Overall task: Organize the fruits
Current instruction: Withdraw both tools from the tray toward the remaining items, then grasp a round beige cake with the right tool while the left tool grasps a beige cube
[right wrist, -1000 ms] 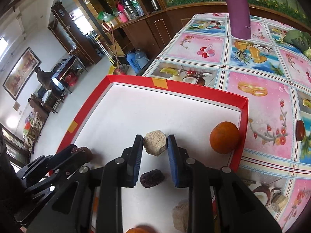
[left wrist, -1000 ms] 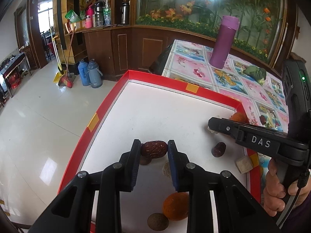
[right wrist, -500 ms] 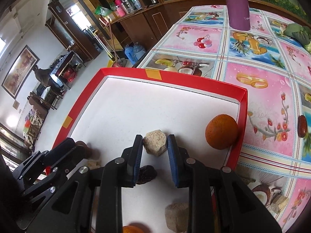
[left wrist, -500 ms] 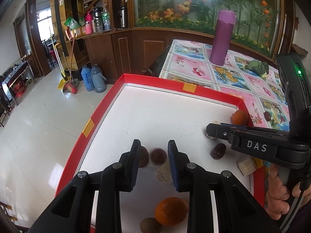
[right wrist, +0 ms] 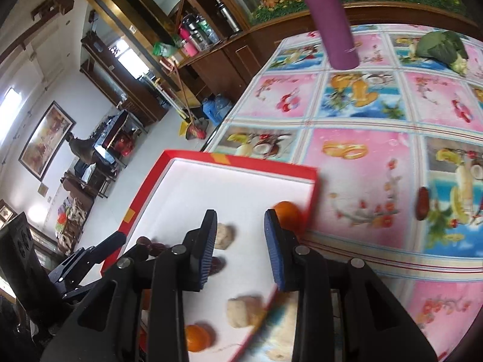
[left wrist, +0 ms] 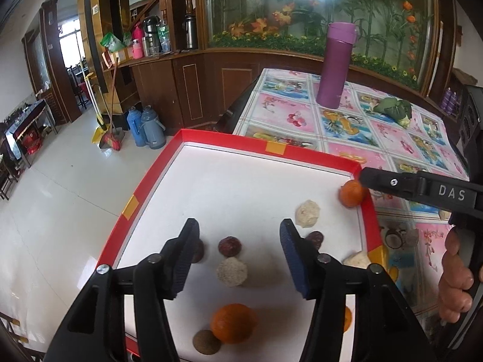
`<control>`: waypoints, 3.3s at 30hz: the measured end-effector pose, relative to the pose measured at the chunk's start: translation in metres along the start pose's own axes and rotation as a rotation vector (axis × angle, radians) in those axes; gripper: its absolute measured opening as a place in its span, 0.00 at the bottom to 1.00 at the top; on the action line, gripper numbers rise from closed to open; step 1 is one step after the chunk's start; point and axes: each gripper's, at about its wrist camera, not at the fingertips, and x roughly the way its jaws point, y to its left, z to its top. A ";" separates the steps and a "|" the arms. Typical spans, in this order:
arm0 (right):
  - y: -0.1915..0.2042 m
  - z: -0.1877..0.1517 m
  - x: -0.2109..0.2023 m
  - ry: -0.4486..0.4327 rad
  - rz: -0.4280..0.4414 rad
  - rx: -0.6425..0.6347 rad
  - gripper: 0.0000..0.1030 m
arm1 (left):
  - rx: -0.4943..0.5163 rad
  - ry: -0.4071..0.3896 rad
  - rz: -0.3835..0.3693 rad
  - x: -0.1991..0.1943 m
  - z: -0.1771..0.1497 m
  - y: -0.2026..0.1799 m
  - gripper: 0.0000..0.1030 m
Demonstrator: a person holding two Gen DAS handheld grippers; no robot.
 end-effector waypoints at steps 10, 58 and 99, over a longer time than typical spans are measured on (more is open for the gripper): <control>-0.087 0.001 -0.078 -0.102 -0.104 0.081 0.34 | 0.101 0.010 -0.060 -0.011 -0.001 -0.050 0.60; -0.179 -0.031 -0.137 -0.104 -0.490 -0.088 0.23 | 0.318 0.129 -0.287 0.001 -0.026 -0.170 0.64; -0.198 -0.026 -0.154 -0.202 -0.499 0.036 0.23 | 0.259 0.103 -0.368 -0.001 -0.018 -0.173 0.20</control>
